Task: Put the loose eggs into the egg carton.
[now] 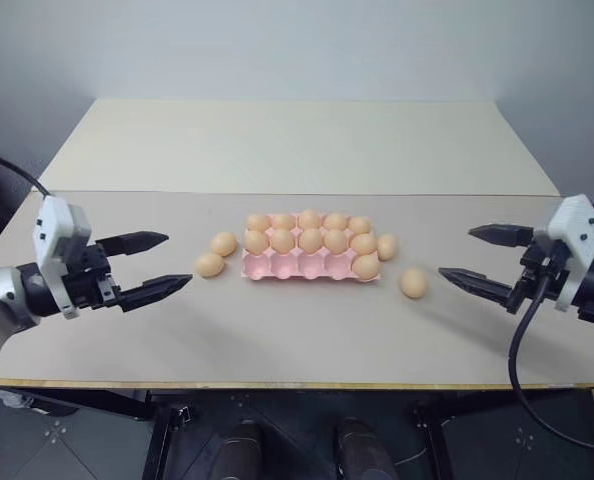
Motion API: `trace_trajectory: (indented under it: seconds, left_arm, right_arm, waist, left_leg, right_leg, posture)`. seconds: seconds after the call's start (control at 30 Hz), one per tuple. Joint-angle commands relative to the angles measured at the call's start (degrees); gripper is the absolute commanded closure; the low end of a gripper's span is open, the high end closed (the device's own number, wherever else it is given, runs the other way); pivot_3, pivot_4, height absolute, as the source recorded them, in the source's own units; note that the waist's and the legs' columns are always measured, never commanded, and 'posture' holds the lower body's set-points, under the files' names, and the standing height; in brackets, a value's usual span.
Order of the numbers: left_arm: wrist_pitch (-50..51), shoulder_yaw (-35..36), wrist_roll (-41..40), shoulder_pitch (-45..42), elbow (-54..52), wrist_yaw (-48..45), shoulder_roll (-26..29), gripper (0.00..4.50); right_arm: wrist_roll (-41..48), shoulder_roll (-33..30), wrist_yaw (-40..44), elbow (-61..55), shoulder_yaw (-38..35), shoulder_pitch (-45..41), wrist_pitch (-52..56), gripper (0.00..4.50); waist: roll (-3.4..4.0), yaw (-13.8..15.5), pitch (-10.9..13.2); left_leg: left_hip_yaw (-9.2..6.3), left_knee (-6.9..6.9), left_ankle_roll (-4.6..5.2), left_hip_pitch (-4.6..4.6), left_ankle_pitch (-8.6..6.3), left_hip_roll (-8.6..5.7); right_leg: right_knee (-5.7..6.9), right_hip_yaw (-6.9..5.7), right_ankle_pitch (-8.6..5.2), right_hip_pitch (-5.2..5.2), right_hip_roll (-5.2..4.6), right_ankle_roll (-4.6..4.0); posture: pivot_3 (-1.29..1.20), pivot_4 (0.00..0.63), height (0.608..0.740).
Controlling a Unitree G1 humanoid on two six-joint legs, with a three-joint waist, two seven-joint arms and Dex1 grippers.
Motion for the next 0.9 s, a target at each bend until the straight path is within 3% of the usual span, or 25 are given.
trace_trajectory:
  seconds: [0.03, 0.17, 0.73, 0.9]
  left_arm:
    - [0.7, 0.7, -1.8, -2.0, 0.6, 0.5, 0.2, 0.05]
    - [2.8, 2.3, -4.3, -1.9, 0.1, 1.5, 0.3, 0.05]
    - [-2.2, -0.8, -1.1, -1.2, 0.5, -0.7, -0.8, 0.05]
    - [-2.4, -2.3, -0.9, -3.2, 1.4, -0.9, -0.7, 0.05]
  right_arm:
    - [0.5, -1.0, 0.1, -2.1, -3.1, -0.1, -0.4, 0.0]
    - [0.1, -0.8, -0.1, -2.3, -3.0, 0.2, -0.4, 0.0]
    - [-0.3, -6.6, 2.5, -1.3, -4.6, -0.2, 1.4, 0.0]
    - [-3.9, -3.8, -1.5, 0.7, 7.4, -5.8, 2.3, 0.0]
  waist:
    - [0.0, 0.0, 0.0]
    - [0.0, -0.1, 0.0]
    - [0.0, 0.2, 0.0]
    - [0.0, -0.2, 0.0]
  left_leg:
    - [0.01, 0.0, 0.0, 0.0, 0.0, 0.0]
    - [0.01, 0.0, 0.0, 0.01, 0.0, 0.0]
    - [0.05, -0.01, 0.0, 0.0, 0.0, 0.01]
    - [0.06, -0.01, 0.0, 0.03, 0.0, 0.02]
  right_leg:
    - [0.0, 0.0, 0.0, 0.0, 0.0, 0.0]
    - [0.0, 0.01, 0.0, 0.0, 0.0, 0.0]
    - [-0.02, 0.04, 0.0, 0.0, 0.0, 0.01]
    - [-0.01, 0.05, 0.01, 0.01, 0.01, 0.01]
  posture:
    - [0.0, 0.15, 0.74]
    - [0.0, 0.15, 0.74]
    - [0.0, 0.15, 0.74]
    - [0.0, 0.15, 0.74]
